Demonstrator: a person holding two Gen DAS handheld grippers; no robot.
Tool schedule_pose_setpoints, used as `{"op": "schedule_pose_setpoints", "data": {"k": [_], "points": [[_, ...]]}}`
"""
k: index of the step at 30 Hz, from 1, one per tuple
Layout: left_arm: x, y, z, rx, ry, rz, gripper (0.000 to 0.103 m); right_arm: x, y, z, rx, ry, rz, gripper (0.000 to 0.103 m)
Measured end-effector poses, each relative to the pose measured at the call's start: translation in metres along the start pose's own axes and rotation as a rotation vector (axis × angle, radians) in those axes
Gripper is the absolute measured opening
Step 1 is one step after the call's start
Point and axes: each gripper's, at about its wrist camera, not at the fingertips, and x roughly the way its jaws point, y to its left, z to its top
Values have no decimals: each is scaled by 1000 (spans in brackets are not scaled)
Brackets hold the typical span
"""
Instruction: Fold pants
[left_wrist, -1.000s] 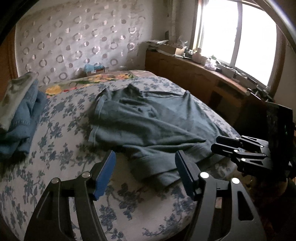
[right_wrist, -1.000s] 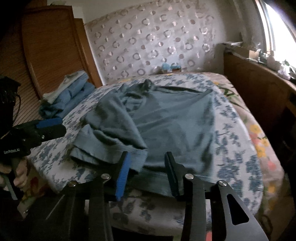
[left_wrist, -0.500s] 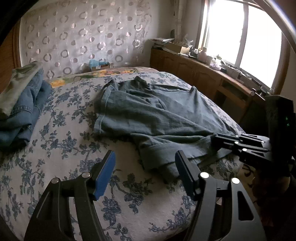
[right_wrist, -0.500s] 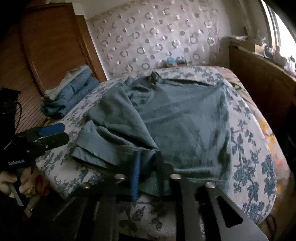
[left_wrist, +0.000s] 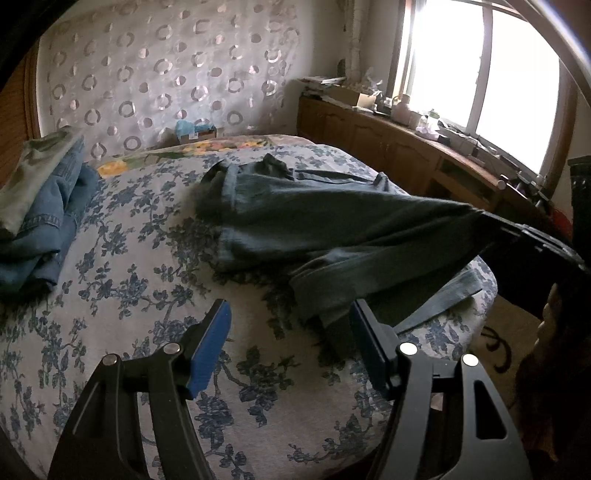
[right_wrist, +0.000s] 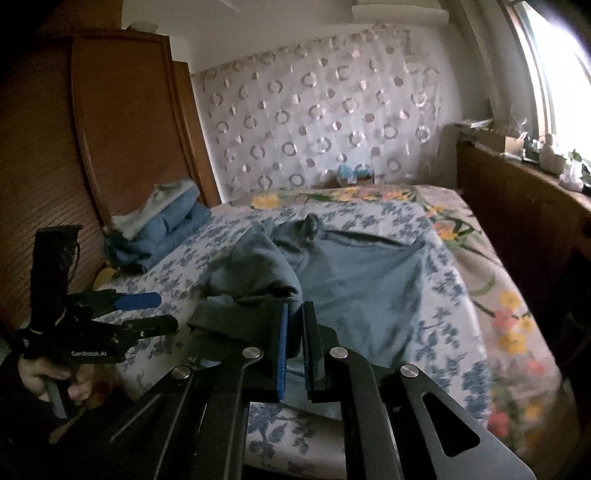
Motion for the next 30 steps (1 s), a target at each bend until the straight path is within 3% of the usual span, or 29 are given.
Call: {"op": "schedule_pose_setpoints", "data": {"k": [12, 22, 25, 30], "points": [[-3, -7, 6, 16, -16, -16, 67, -12, -20, -19, 36, 35, -85, 7], [8, -15, 4, 62, 10, -37, 67, 4, -30, -30, 70, 131, -136, 7], [13, -20, 7, 97, 19, -57, 59, -1, -31, -25, 94, 124, -123, 10], [29, -26, 11, 120, 58, -101, 42, -6, -34, -24, 91, 129, -141, 28]]}}
